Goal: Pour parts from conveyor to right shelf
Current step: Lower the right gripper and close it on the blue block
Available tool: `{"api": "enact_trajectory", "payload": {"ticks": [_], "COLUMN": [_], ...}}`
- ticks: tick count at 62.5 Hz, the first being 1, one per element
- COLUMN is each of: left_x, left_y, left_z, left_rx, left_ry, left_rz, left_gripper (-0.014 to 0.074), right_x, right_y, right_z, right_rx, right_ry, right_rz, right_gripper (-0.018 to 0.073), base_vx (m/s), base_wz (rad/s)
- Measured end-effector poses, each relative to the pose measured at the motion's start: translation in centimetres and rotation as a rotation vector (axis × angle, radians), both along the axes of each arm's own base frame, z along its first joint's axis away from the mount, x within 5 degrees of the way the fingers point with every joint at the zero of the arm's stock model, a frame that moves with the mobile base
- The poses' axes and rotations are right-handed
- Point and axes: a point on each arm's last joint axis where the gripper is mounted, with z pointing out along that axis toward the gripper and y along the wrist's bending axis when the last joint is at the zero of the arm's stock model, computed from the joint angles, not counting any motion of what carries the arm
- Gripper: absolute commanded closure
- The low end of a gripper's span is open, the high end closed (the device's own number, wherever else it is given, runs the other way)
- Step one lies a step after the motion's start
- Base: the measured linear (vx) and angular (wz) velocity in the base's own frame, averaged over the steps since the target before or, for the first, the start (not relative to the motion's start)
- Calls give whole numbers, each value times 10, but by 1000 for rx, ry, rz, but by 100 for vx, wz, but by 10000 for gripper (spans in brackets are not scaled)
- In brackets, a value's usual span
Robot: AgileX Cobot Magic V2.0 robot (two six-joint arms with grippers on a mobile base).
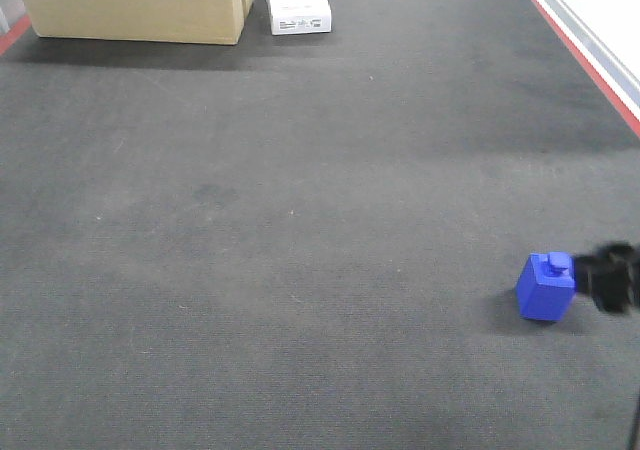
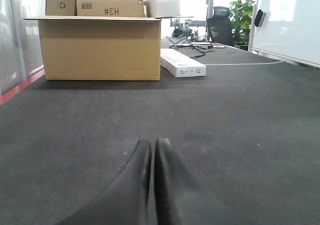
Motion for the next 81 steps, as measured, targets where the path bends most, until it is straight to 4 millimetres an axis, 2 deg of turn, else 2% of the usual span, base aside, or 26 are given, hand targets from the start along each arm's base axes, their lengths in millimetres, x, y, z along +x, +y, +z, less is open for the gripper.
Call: {"api": "enact_trajectory", "payload": {"ticks": [13,23,34,51,69,75,81], "left_x": [0,0,0,0,0,0,0], "left_y": [0,0,0,0,0,0,0], "left_z": [0,0,0,0,0,0,0], "left_rx": [0,0,0,0,0,0,0], "left_ry": [0,0,0,0,0,0,0], "left_rz": [0,0,0,0,0,0,0], "left_gripper": [603,603,603,603,603,603,603], "right_x": [52,90,119,143,151,154,156], "right_y": [1,-1,-3,-4,-7,-7,-7], "right_z": [3,-10,-23,-45,-75,-81,-83], "right_rx": [12,19,8,-1,-32,-35,-29], "right_ry": [176,307,390,534,644,650,641], "right_rz": [-1,-47,-78,-90,-114,-115,-125], "right_gripper": [-23,-15,-15,10,56,103,189], "base_vx": [0,0,0,0,0,0,0], "base_wz": [0,0,0,0,0,0,0]}}
